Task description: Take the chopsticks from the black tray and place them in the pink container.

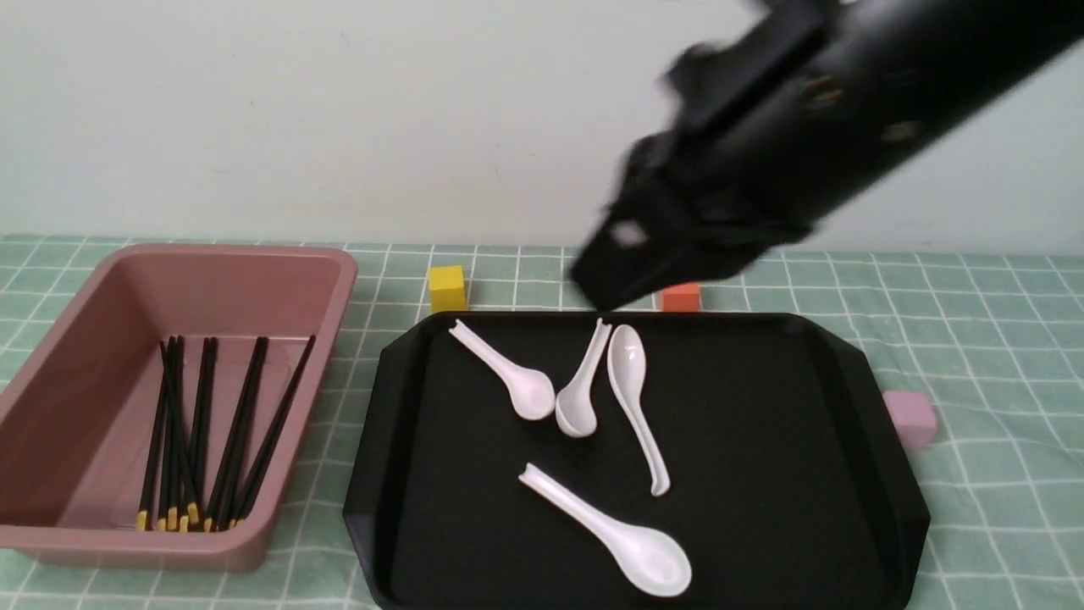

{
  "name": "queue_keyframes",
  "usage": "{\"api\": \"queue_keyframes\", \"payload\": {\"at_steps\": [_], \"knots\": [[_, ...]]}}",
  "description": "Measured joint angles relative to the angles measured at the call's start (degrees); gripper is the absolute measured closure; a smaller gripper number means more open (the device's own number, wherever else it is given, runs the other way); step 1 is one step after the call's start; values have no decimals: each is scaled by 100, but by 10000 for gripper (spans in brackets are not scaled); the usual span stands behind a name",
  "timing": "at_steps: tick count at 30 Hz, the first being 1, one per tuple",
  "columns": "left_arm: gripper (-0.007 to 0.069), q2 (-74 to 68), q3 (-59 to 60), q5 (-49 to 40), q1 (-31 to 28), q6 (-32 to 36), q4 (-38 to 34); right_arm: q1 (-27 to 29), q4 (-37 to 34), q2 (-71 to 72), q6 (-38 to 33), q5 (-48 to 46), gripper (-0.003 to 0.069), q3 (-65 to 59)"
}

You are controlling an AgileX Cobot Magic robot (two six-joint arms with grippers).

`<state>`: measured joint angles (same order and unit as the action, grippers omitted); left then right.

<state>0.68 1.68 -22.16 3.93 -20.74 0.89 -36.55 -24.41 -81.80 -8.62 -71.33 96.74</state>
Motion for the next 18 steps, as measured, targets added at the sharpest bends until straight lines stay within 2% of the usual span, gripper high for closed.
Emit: {"api": "queue_keyframes", "payload": {"at_steps": [2,3,9,11,13,15,17,18], "knots": [[386,0,0,0,0,0,0,0,529,726,295,-38,672,-308],[386,0,0,0,0,0,0,0,573,797,295,-43,672,-308],[386,0,0,0,0,0,0,0,1668,3191,1138,73,667,-1871],[386,0,0,0,0,0,0,0,1932,4136,1264,706,667,-2811],[386,0,0,6,0,0,0,0,2098,5326,1312,1946,667,-3931],[386,0,0,6,0,0,0,0,2135,5951,1321,2751,666,-4767],[386,0,0,6,0,0,0,0,2129,6710,1338,3950,664,-5786],[386,0,0,6,0,0,0,0,2114,6902,1344,4190,664,-6098]]}}
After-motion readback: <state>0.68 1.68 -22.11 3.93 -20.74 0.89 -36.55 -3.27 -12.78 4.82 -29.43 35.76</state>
